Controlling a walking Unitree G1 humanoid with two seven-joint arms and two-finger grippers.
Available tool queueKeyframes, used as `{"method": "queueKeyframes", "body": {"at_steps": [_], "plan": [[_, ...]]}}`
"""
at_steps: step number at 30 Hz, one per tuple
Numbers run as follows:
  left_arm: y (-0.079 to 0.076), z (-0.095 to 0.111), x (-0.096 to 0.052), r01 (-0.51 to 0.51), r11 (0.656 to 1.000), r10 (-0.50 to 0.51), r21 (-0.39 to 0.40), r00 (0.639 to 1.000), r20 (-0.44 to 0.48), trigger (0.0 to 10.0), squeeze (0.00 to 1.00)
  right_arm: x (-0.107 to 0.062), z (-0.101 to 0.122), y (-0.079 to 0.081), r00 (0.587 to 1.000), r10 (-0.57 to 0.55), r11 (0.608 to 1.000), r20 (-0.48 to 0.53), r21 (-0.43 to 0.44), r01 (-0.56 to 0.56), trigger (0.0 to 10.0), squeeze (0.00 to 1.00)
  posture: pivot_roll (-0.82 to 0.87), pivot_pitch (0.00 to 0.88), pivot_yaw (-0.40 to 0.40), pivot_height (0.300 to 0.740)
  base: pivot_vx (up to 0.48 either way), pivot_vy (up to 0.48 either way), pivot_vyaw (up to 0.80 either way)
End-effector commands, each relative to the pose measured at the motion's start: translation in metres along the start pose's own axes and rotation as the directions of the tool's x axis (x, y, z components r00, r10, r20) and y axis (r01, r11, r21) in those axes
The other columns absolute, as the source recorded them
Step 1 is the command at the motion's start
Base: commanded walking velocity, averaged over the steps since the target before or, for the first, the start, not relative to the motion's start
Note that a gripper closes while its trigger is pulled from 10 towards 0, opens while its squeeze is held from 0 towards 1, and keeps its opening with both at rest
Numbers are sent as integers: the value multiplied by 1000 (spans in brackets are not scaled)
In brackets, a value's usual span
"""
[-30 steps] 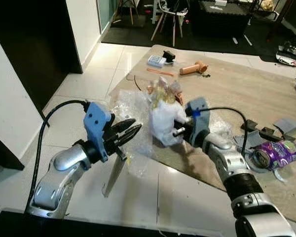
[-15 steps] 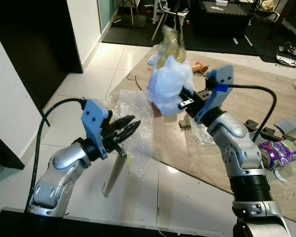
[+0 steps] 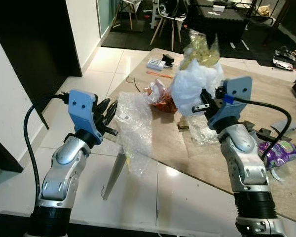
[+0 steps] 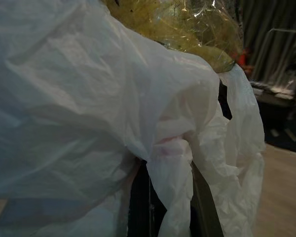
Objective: Picking trash to rubbish bin
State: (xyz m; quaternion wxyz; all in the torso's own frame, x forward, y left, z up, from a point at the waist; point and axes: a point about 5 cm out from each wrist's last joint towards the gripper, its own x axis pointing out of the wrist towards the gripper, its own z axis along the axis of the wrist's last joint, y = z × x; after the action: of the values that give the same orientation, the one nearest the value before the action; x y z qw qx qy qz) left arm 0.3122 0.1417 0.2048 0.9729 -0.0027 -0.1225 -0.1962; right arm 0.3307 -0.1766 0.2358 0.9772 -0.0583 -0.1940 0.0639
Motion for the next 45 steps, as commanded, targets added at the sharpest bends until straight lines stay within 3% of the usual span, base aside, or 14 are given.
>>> {"method": "queueKeyframes", "body": {"at_steps": [1, 6, 15, 20, 24, 45], "plan": [[-1, -4, -2, -8, 1000, 8, -3, 1000, -5, 10000, 0, -4, -2, 0, 1000, -8, 999, -3, -41, 8, 10000, 0, -91, 75, -24, 740, 0, 0, 0], [-1, -7, -2, -81, 996, 82, 28, 997, -11, 10000, 0, -13, -9, -2, 999, -52, 997, -8, -64, 51, 10000, 0, -88, 75, -28, 740, 0, 0, -800], [-1, -10, 3, -131, 989, 133, 74, 991, -27, 10000, 0, -14, -9, 2, 997, -75, 996, 2, -48, 75, 10000, 0, -87, 71, -28, 740, 0, 0, -800], [11, -14, 4, -228, 962, 240, 147, 969, -64, 10000, 0, -13, -9, 5, 997, -76, 996, 7, -50, 76, 10000, 0, -87, 69, -27, 740, 0, 0, -800], [16, -13, 3, -266, 952, 277, 150, 959, -60, 10000, 0, -13, -9, 6, 997, -76, 996, 11, -55, 77, 10000, 0, -85, 72, -28, 740, 0, 0, -800], [13, -10, 3, -258, 953, 267, 160, 963, -40, 10000, 0, -14, -15, 18, 997, -72, 996, 3, -52, 72, 10000, 0, -73, 88, -30, 740, 0, 0, -800]]}}
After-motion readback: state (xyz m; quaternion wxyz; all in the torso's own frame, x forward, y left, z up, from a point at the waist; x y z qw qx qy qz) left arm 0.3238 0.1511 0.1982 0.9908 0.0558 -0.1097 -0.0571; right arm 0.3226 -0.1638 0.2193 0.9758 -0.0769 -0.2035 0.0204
